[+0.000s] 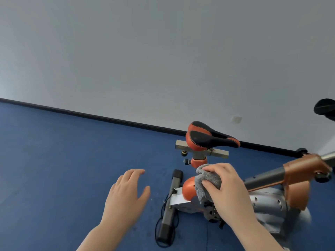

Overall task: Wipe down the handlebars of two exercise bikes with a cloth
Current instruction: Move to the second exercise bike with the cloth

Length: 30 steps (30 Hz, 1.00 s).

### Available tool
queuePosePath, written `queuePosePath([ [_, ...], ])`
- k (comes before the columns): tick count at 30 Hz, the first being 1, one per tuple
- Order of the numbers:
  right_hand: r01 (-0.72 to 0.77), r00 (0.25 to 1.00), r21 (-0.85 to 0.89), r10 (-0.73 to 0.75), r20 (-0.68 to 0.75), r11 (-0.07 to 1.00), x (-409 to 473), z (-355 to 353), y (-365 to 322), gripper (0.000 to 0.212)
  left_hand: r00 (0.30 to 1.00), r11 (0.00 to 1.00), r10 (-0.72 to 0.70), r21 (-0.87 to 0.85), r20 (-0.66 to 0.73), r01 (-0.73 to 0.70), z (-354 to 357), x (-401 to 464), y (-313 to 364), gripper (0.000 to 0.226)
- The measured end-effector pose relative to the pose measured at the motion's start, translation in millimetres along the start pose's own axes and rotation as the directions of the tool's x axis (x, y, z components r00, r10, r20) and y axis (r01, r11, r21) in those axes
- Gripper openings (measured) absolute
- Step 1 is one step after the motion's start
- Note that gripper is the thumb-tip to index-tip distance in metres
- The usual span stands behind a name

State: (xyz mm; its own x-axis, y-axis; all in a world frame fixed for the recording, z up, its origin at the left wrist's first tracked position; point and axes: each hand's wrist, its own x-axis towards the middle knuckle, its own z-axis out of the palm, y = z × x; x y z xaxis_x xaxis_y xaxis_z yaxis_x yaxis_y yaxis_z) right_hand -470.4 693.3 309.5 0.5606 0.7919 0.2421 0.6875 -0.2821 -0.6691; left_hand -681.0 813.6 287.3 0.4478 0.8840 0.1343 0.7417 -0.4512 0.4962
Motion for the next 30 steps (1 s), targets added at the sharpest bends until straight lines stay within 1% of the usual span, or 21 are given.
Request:
queuePosePath([
  [4, -0.012, 1.000, -0.046, 0.011, -0.021, 0.999, 17.0, 42.4, -36.6, 0.029, 0.999, 0.999, -0.027, 0.024, -0.017, 0.028, -32.7, 32.0, -57.9, 0.042],
  [6, -0.027, 1.000, -0.080, 0.027, -0.008, 0.996, 23.3, 55.7, -49.1, 0.029, 0.999, 0.999, -0.044, 0.015, -0.006, 0.044, -41.5, 44.7, -76.4, 0.042],
  [9, -0.042, 0.999, -0.110, 0.039, -0.030, 0.993, 38.8, 70.0, -61.5, 0.028, 0.999, 0.999, -0.037, -0.008, 0.003, 0.037, -45.5, 71.5, -94.8, 0.041],
  [14, -0.073, 0.997, -0.145, 0.069, -0.028, 0.987, 80.4, 100.0, -65.5, 0.026, 0.999, 0.998, -0.028, -0.049, 0.027, 0.029, -37.1, 125.4, -111.7, 0.041],
  [19, -0.090, 0.995, -0.106, 0.085, -0.054, 0.990, 136.7, 134.5, -64.7, 0.027, 0.998, 1.000, 0.016, 0.006, 0.069, -0.017, -23.8, 189.4, -125.5, 0.041],
  [25, -0.109, 0.994, -0.109, 0.107, -0.024, 0.988, 212.3, 165.1, -66.0, 0.025, 0.996, 0.999, 0.025, 0.039, 0.082, -0.029, -14.7, 280.7, -135.1, 0.042],
  [30, -0.151, 0.988, -0.126, 0.152, -0.003, 0.980, 269.7, 183.8, -66.2, 0.026, 0.990, 0.999, 0.041, 0.028, 0.133, -0.046, 0.6, 356.6, -138.7, 0.043],
])
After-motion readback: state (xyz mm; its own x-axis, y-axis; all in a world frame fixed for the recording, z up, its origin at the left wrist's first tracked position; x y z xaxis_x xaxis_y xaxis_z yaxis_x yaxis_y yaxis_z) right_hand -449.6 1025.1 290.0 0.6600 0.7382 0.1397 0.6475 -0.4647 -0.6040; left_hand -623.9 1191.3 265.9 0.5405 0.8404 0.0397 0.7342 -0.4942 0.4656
